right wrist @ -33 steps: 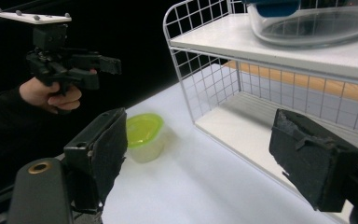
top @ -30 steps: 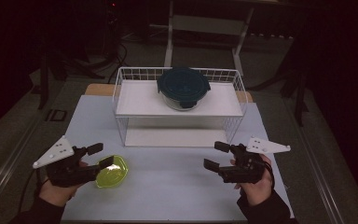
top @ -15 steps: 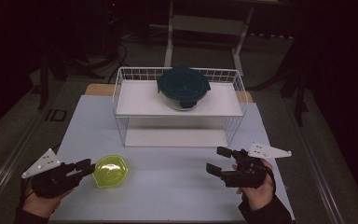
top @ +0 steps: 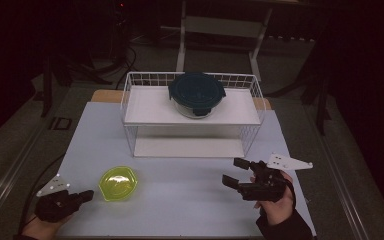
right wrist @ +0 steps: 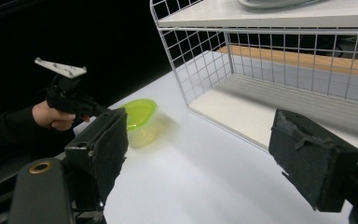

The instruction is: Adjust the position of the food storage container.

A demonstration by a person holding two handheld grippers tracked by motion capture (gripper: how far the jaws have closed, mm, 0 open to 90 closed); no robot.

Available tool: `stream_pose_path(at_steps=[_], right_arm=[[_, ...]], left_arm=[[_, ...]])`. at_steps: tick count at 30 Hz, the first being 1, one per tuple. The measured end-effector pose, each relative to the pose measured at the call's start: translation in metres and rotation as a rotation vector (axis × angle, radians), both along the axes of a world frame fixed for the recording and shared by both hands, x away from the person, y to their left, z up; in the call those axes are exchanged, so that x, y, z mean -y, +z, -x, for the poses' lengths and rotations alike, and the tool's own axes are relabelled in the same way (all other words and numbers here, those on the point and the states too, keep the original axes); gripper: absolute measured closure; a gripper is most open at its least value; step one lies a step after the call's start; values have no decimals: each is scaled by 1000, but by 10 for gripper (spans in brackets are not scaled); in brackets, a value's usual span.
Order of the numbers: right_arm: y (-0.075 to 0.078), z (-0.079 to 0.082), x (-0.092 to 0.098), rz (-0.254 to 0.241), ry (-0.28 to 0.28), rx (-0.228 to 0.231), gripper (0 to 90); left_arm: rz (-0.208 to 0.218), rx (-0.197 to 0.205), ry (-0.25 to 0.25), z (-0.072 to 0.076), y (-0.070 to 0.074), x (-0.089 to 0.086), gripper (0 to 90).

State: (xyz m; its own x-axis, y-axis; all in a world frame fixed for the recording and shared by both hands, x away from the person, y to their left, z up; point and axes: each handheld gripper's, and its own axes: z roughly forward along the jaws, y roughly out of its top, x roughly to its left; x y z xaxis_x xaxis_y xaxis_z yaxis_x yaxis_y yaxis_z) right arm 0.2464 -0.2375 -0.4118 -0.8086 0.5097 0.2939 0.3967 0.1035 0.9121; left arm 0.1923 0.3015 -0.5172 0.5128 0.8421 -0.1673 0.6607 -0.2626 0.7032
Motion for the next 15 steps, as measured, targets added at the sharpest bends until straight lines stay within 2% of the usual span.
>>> stream_pose_path(at_steps=[3, 6, 15], right_arm=[[0, 0, 0, 2, 1, 2, 191], [0, -1, 2, -3, -5, 3, 191], [-4, 1, 3, 5, -11, 0, 191]], left_arm=[[-18, -13, 9, -2, -2, 1, 885], [5, -29, -29, -8, -8, 7, 886], [-1, -13, -57, -23, -13, 19, 886]])
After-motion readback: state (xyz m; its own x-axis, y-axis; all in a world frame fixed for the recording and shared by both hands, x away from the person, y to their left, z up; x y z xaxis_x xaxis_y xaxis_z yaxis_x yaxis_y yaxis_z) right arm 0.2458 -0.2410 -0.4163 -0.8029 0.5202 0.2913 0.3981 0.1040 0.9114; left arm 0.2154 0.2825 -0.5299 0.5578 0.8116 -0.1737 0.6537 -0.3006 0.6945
